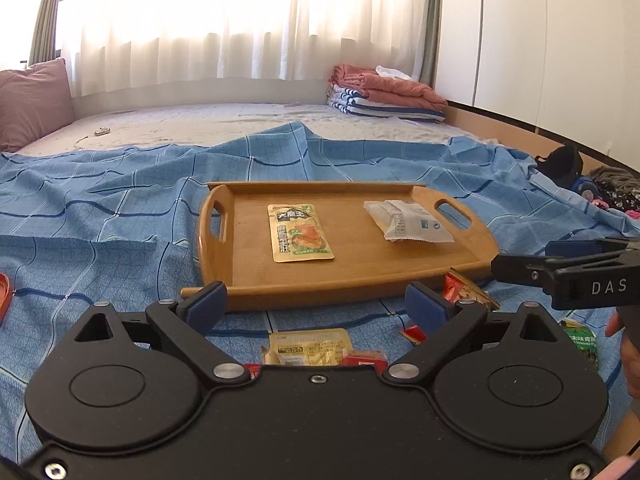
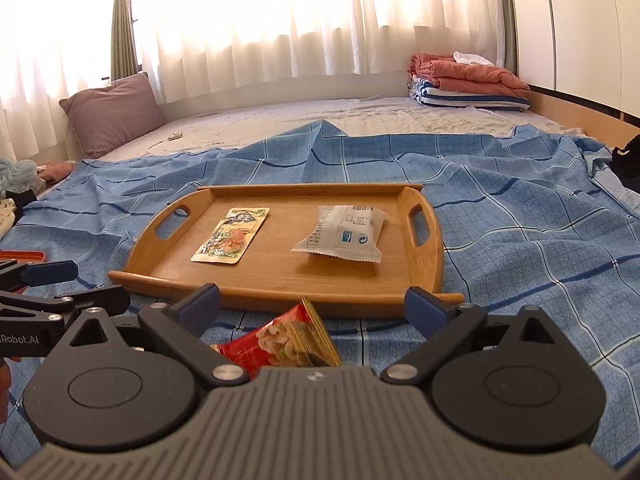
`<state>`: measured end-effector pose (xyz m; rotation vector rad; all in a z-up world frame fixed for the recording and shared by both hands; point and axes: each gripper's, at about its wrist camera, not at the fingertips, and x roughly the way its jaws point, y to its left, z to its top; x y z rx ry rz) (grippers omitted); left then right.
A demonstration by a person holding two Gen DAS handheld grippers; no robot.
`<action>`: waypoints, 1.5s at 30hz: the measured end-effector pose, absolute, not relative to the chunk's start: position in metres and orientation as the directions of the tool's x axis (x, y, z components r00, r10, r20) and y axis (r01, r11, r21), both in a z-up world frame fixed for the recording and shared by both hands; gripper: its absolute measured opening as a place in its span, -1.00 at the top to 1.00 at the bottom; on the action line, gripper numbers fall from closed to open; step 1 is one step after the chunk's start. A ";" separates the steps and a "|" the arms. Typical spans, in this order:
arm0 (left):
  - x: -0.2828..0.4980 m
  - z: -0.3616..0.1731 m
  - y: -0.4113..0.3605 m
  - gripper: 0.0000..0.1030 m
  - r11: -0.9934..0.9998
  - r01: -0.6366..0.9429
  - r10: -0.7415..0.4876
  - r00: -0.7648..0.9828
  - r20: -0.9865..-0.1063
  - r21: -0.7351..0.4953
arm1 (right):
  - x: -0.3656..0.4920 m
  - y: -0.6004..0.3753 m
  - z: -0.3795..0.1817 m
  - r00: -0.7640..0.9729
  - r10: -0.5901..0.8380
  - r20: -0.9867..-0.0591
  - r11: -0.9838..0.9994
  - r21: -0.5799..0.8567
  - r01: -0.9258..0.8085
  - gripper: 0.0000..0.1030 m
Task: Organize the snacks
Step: 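Grasp the small wrapped sausage with the left tool while the right tool grasps the orange jelly cup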
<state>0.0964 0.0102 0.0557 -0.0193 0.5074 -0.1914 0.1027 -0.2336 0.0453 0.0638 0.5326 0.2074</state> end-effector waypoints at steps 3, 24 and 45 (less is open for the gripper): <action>0.083 0.051 0.013 -0.86 0.983 0.166 -0.182 0.859 -0.479 -0.076 | 0.084 -0.230 0.040 0.854 0.197 -0.481 0.980 0.073 -0.185 -0.96; 0.025 0.018 0.034 0.53 0.997 0.063 -0.079 0.882 -0.465 -0.050 | -0.017 -0.228 -0.004 0.910 0.008 -0.415 0.996 -0.080 -0.045 -0.91; 0.068 -0.011 -0.019 0.49 0.967 0.120 0.002 0.879 -0.476 0.225 | -0.024 -0.215 -0.024 0.899 -0.004 -0.438 0.988 -0.142 -0.064 -0.26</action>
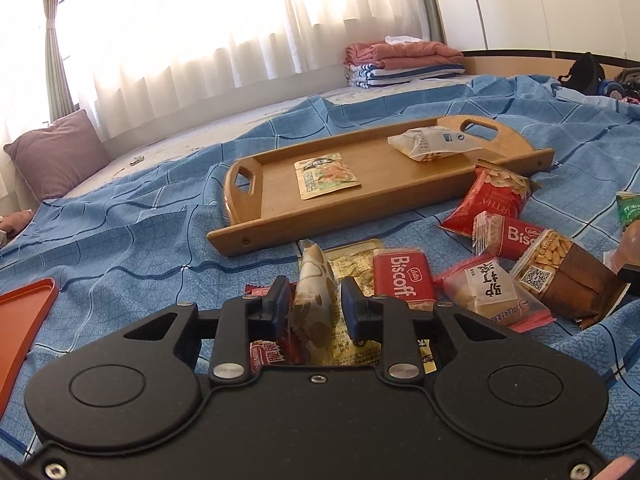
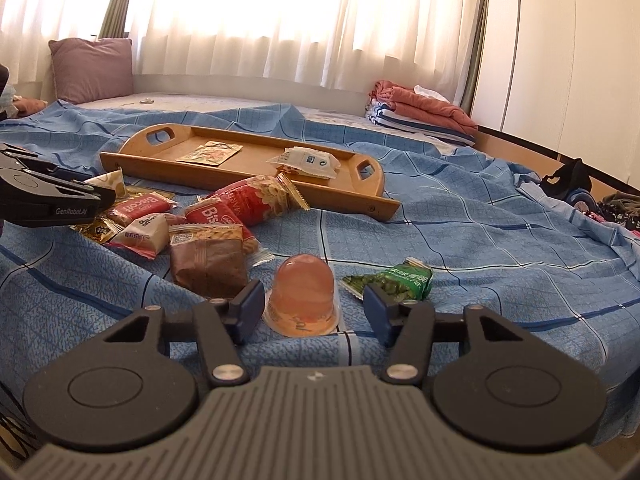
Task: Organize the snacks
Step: 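Grasp the small wrapped sausage with the left tool while the right tool grasps the orange jelly cup, then carry the sausage with the left tool while the right tool carries the jelly cup onto the tray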
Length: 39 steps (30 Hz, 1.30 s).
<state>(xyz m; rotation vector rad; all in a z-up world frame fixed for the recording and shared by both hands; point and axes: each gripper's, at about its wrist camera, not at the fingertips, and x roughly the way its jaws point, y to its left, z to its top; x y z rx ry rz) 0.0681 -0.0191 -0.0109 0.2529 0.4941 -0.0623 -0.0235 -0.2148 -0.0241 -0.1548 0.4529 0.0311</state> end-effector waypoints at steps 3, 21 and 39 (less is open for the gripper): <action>0.073 -0.010 -0.019 0.50 0.971 0.129 -0.014 0.872 -0.489 0.202 | -0.021 -0.215 -0.026 0.897 0.000 -0.442 0.989 -0.135 -0.066 -0.26; 0.051 0.025 -0.012 0.77 0.988 0.131 -0.076 0.866 -0.494 0.077 | -0.013 -0.217 -0.013 0.894 0.017 -0.448 0.996 -0.070 -0.054 0.22; 0.057 0.035 -0.014 0.77 0.990 0.135 -0.100 0.853 -0.513 0.031 | -0.003 -0.215 -0.003 0.895 -0.020 -0.446 0.992 -0.120 -0.038 0.06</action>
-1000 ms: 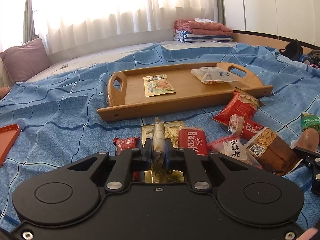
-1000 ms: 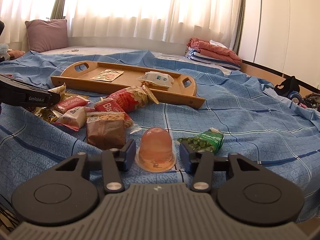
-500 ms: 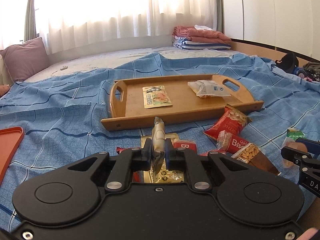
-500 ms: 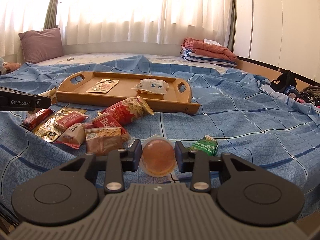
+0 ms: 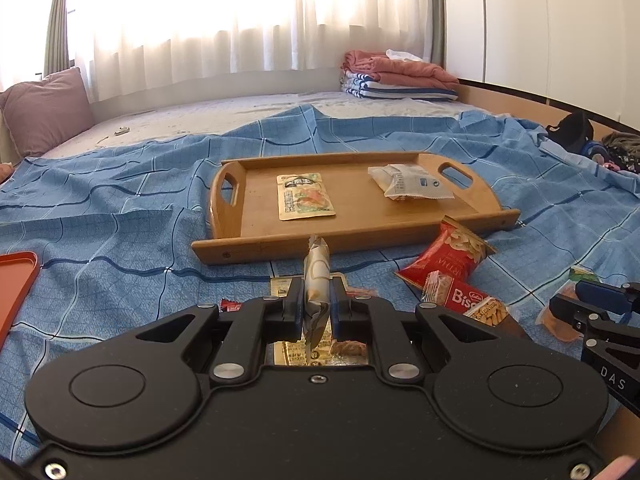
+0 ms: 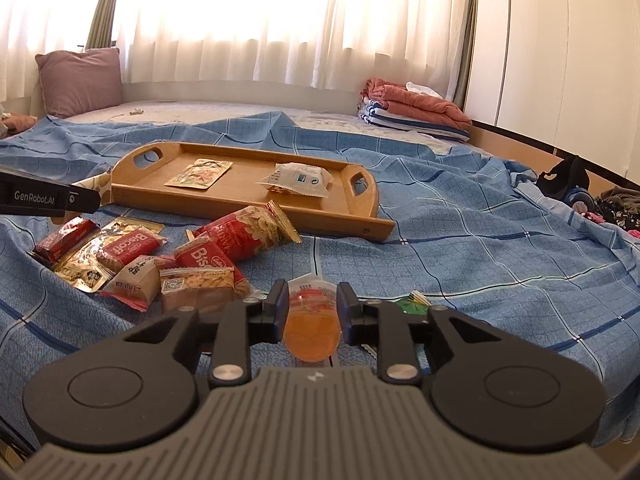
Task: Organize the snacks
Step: 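Carry the sausage with the left tool while the right tool carries the jelly cup onto the tray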
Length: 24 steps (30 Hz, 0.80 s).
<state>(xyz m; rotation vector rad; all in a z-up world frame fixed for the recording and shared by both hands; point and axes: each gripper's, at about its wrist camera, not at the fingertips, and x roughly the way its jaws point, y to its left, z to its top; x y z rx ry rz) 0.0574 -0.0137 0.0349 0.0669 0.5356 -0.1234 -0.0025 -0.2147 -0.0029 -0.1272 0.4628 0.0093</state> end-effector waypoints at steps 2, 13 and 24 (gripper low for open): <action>0.058 0.033 -0.012 0.77 0.991 0.133 -0.098 0.849 -0.518 0.030 | -0.003 -0.213 -0.006 0.892 -0.019 -0.452 0.991 -0.128 -0.044 0.02; 0.061 0.027 -0.009 0.77 0.992 0.127 -0.098 0.838 -0.537 0.017 | 0.012 -0.225 -0.020 0.855 0.016 -0.519 0.999 -0.032 -0.038 -0.05; 0.070 0.037 -0.010 0.77 0.991 0.134 -0.122 0.840 -0.529 -0.015 | 0.020 -0.223 0.000 0.865 0.048 -0.499 0.999 0.027 -0.040 0.27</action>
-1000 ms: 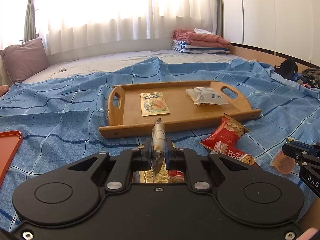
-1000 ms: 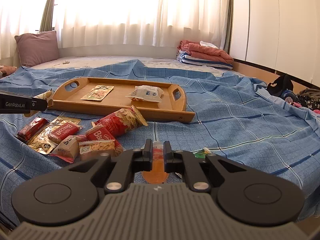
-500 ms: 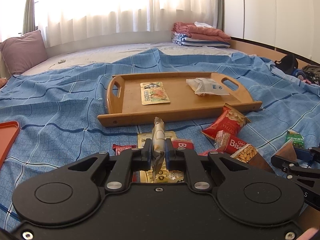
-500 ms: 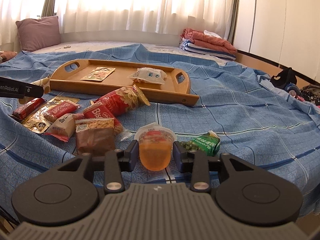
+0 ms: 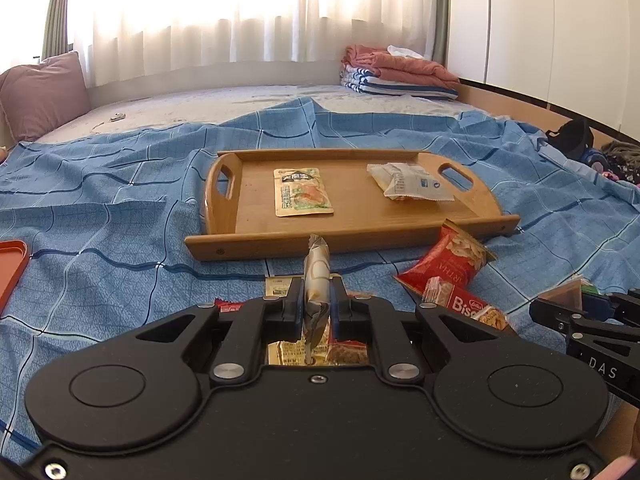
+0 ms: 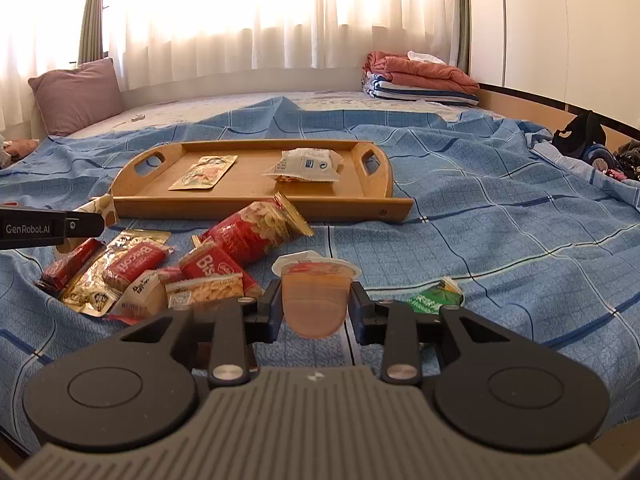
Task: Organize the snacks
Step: 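Carry the sausage with the left tool while the right tool carries the jelly cup onto the tray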
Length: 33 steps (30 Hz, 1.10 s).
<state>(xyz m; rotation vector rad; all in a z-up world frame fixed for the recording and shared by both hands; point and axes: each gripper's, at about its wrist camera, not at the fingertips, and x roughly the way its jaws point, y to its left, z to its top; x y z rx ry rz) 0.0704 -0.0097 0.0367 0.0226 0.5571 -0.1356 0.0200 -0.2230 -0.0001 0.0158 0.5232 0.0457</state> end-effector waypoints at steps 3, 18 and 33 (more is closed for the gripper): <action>0.077 0.044 -0.007 0.77 0.990 0.133 -0.134 0.842 -0.523 -0.039 | 0.025 -0.224 0.012 0.875 0.052 -0.481 0.999 0.036 -0.040 0.27; 0.142 0.078 0.005 0.77 0.987 0.110 -0.157 0.838 -0.523 -0.120 | 0.093 -0.234 0.055 0.875 0.101 -0.473 0.994 0.089 -0.066 0.27; 0.234 0.059 0.019 0.77 0.980 0.056 -0.165 0.756 -0.633 -0.189 | 0.197 -0.250 0.043 0.777 0.101 -0.621 0.993 0.112 -0.040 0.27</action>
